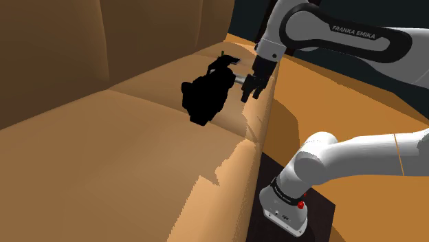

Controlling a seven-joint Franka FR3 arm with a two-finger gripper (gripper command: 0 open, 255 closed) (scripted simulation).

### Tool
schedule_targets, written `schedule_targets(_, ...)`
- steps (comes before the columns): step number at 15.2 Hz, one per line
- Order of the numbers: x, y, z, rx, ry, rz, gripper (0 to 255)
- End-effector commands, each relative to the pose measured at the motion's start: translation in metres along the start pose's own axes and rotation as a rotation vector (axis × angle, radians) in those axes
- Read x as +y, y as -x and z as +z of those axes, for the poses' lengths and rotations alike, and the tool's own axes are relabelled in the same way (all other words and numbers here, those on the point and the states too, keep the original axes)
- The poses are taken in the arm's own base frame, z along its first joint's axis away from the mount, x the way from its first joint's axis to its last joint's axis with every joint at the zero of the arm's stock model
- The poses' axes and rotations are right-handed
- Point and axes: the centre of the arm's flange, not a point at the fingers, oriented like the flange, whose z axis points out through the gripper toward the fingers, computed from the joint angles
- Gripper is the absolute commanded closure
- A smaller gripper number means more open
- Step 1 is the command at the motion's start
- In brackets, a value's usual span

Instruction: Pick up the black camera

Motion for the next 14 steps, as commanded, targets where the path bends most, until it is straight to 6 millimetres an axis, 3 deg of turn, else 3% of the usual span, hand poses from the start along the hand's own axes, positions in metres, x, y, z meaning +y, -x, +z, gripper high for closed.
schedule_targets(1,0.0,0.0,0.0,0.0,0.0,0.0,0)
schedule_targets(7,-0.068,-0.012,-0.045,0.023,0.028,0.418,0)
schedule_targets(14,-0.134,-0.059,-0.096,0.05,0.062,0.905,0)
